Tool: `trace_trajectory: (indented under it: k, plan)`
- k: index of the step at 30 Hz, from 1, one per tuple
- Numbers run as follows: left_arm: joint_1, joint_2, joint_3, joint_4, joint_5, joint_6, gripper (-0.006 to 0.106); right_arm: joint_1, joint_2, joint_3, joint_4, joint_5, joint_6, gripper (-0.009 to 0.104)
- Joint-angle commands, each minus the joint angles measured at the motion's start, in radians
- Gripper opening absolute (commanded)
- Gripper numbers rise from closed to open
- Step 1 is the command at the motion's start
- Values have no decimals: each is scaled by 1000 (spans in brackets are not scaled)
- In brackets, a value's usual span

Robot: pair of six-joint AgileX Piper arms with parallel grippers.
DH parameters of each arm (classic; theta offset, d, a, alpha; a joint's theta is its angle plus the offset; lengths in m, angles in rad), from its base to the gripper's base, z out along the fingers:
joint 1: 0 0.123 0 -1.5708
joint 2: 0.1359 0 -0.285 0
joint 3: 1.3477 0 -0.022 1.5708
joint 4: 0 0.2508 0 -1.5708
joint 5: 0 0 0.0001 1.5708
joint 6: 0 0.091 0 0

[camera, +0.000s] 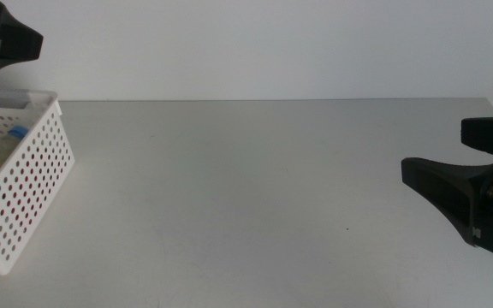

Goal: Use arms to grab the bottles and put them into the dustbin to the left of the table.

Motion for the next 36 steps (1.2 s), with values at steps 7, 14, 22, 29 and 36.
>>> trace_trajectory:
  k: [7, 14, 22, 29, 36]
  plan:
    - [-7, -12, -26, -21, -64, -8, 93, -18, -59, -25, -10, -64, -12, 75]
    - [-7, -133, 91, -18, -66, -8, 93, -198, -165, 65, -10, -65, -12, 75]
    - [-7, -393, 392, -6, -162, -8, 93, -365, -352, 232, -10, -64, -12, 75]
    - [-5, -635, 711, 138, -226, -8, 93, -407, -559, 408, -33, -63, -12, 75]
    - [-5, -861, 928, 138, -265, -8, 93, -444, -692, 566, -145, -63, -12, 75]
